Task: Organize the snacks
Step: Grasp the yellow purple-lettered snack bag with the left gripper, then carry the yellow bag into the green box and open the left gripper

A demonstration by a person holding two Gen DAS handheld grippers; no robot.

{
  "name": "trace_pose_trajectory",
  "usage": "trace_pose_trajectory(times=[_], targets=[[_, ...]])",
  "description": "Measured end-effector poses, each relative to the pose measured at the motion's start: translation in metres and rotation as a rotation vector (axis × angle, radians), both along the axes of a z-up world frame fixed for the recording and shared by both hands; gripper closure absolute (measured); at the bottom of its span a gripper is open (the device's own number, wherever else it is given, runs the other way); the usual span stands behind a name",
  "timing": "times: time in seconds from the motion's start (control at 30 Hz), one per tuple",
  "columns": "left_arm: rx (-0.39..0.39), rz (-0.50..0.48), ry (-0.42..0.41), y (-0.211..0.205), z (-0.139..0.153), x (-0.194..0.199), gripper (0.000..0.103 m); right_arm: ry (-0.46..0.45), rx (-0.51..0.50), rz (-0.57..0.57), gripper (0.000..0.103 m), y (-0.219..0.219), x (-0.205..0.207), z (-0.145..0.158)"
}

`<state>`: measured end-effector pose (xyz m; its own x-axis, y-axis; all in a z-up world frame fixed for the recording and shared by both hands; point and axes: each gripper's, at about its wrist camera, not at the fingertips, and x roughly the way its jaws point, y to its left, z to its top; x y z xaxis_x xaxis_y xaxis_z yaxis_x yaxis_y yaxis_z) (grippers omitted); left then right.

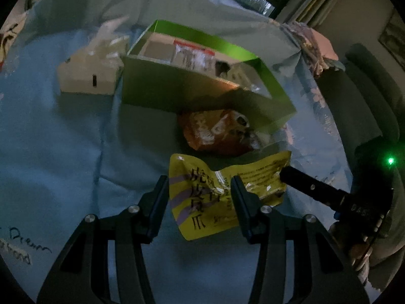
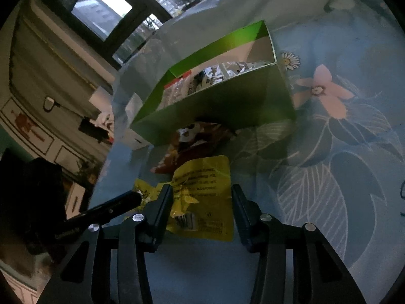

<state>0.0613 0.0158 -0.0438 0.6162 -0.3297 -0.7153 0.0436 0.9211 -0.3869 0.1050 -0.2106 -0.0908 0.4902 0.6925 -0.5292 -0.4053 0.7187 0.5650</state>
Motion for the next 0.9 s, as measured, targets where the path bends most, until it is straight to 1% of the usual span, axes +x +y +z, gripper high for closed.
trace_pose_trajectory(times=[0.2,0.5,0.67,0.9], targets=[[0.046,0.015,-0.037,-0.007,0.012,-0.006,0.055,-0.068,-0.004,-0.027,0.055,0.001,-0.017,0.018],[0.048,0.022,-0.069,-0.016,0.024,0.000,0.055,-0.116,-0.003,-0.044,0.055,-0.004,-0.021,0.037],[0.054,0.028,-0.093,-0.018,0.035,0.004,0.055,-0.136,0.010,-0.048,0.055,-0.005,-0.017,0.046],[0.087,0.032,-0.145,-0.019,0.057,0.021,0.055,-0.182,0.026,-0.053,0.055,-0.005,-0.007,0.065]])
